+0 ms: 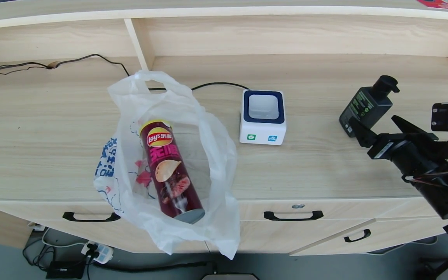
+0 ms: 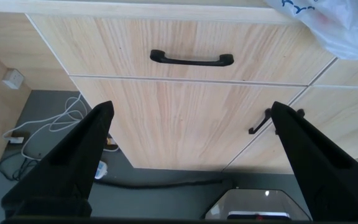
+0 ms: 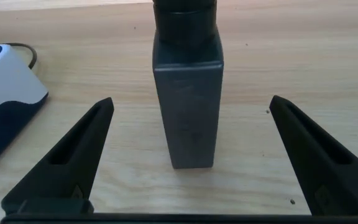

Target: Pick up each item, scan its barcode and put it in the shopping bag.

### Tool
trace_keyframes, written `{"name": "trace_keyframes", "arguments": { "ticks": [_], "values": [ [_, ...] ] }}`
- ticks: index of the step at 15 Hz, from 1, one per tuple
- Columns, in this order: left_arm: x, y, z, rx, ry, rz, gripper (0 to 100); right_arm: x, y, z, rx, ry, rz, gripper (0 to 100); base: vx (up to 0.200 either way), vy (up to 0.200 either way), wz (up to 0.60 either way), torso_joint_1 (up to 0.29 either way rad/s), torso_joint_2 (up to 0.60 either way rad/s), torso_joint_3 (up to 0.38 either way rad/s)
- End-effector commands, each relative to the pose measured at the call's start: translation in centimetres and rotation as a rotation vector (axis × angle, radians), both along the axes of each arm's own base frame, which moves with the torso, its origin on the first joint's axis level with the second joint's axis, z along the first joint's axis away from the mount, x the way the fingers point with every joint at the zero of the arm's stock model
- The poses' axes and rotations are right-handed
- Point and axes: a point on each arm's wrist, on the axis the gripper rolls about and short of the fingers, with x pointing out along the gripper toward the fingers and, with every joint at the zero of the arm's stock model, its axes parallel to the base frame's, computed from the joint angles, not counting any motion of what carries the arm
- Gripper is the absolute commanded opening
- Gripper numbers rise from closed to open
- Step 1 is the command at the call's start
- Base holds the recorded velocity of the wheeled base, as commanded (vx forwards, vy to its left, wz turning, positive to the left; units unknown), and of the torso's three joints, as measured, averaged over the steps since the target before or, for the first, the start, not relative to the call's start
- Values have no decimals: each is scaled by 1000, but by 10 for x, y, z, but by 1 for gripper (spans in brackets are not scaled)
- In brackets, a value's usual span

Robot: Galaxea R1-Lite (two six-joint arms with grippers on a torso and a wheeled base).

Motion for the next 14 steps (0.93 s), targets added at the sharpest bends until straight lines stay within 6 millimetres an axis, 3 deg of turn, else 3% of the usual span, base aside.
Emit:
{"name": "trace_keyframes", "arguments": {
  "ticks": [1,14],
  "values": [
    [0,0,0,0,0,0,100,8,-1,3,6,-17,-8,100,0,0,0,0,0,0],
    [0,0,1,5,-3,0,100,58,5,11,36,-99,-3,100,0,0,0,0,0,0]
  ]
}}
